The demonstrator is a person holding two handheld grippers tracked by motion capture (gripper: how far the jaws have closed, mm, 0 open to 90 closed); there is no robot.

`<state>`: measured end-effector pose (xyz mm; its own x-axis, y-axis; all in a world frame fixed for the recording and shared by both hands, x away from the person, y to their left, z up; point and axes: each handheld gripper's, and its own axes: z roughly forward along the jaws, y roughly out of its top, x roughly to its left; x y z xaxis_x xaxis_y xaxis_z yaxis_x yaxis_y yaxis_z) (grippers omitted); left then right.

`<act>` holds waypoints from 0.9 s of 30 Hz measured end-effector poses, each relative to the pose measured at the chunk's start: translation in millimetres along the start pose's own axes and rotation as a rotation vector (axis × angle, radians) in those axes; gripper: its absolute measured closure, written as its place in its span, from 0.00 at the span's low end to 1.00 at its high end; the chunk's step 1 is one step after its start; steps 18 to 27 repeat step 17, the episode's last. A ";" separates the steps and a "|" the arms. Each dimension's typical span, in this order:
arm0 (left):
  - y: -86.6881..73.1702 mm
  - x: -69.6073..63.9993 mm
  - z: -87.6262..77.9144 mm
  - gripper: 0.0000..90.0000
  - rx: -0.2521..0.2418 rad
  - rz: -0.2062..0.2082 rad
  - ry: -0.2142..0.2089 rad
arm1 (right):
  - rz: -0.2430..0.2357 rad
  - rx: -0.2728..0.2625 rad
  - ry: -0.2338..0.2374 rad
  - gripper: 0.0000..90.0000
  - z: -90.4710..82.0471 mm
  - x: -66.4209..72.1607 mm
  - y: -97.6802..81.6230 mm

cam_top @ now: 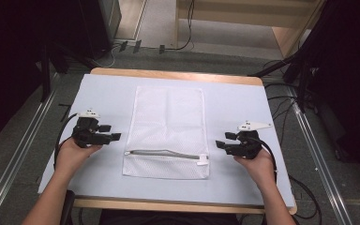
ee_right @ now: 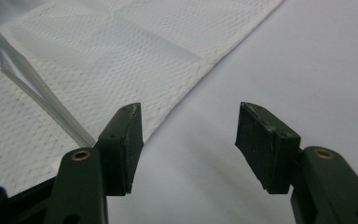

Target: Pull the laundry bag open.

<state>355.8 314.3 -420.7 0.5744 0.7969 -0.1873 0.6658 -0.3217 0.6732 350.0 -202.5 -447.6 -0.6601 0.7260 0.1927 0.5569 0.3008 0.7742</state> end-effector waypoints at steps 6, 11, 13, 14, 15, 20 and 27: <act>-1.1 5.2 -1.5 0.40 -0.005 -0.013 0.013 | 0.022 -0.013 -0.017 0.46 -3.5 -5.9 -1.8; -1.5 6.6 -1.3 0.40 0.007 -0.015 0.019 | 0.022 -0.013 -0.019 0.45 -2.6 -6.1 -2.0; -2.0 6.8 -0.5 0.39 0.010 -0.020 0.017 | 0.022 -0.009 -0.019 0.44 -1.8 -5.8 -1.9; -2.2 6.8 0.5 0.39 0.009 -0.024 0.019 | 0.022 -0.009 -0.019 0.43 -1.4 -5.7 -2.0; -2.1 7.0 1.0 0.39 0.014 -0.024 0.021 | 0.018 -0.010 -0.019 0.43 -1.1 -6.1 -2.0; -2.3 7.4 2.1 0.38 0.015 -0.024 0.021 | 0.024 -0.010 -0.018 0.42 -0.3 -6.7 -2.5; -2.3 7.4 2.1 0.38 0.015 -0.024 0.021 | 0.024 -0.010 -0.018 0.42 -0.3 -6.7 -2.5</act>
